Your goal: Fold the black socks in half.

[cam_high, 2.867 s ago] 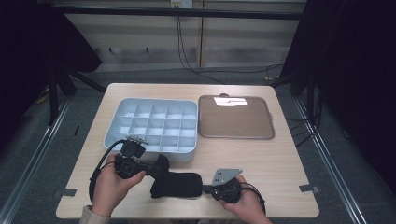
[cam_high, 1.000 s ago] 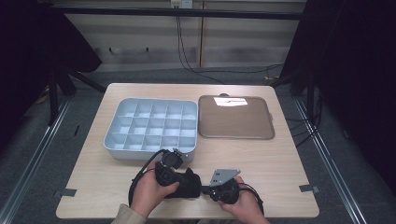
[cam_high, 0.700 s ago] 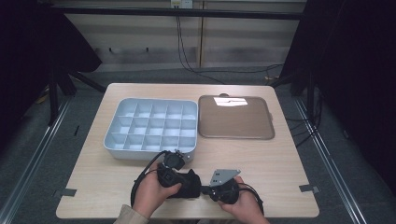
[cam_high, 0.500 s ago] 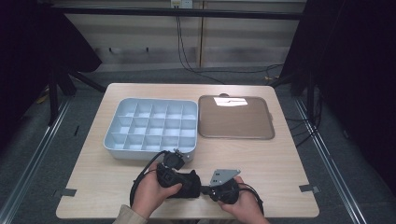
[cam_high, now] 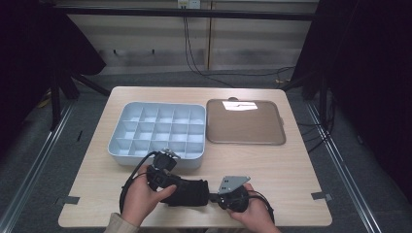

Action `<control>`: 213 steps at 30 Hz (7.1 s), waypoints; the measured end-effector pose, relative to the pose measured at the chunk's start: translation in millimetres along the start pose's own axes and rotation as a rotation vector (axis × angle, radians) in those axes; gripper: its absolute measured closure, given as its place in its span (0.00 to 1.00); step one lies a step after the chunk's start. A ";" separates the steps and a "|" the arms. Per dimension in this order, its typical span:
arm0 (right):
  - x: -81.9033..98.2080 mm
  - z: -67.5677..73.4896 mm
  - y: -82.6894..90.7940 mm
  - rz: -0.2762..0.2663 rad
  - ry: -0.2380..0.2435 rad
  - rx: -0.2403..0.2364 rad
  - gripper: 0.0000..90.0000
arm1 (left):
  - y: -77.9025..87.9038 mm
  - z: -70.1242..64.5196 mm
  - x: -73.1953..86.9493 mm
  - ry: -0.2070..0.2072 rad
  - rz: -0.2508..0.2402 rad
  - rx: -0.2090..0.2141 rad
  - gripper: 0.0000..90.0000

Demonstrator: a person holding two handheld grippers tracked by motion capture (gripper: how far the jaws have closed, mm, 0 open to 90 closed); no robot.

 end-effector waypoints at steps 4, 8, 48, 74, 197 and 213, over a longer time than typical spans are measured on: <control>0.1 0.2 0.1 0.000 -0.004 -0.003 1.00 | 0.0 12.6 7.9 0.029 -0.002 -0.027 0.64; 0.0 0.1 0.0 -0.003 -0.003 -0.005 1.00 | -0.9 21.8 14.2 0.051 -0.003 -0.033 0.61; 0.3 0.0 0.1 -0.009 -0.011 -0.005 1.00 | -35.4 34.6 38.1 0.092 0.078 -0.022 0.74; -0.1 0.3 -0.4 -0.010 -0.016 -0.007 1.00 | -15.8 23.8 27.1 0.096 0.062 0.036 0.92; -5.9 2.8 -7.3 -0.019 0.002 -0.027 1.00 | -26.7 -29.5 -13.0 -0.031 0.107 0.078 0.90; -6.1 2.7 -7.6 -0.018 0.001 -0.028 1.00 | -32.7 -32.2 -13.7 -0.031 0.118 0.086 0.90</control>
Point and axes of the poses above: each handheld gripper's, and its own axes: y roughly backward along the jaws, x roughly out of its underside, z roughly to its left, the point moved 10 cm from there along -y, roughly forward along the jaws, and after that the axes turned 3 degrees about -x, right-handed, at the moved point
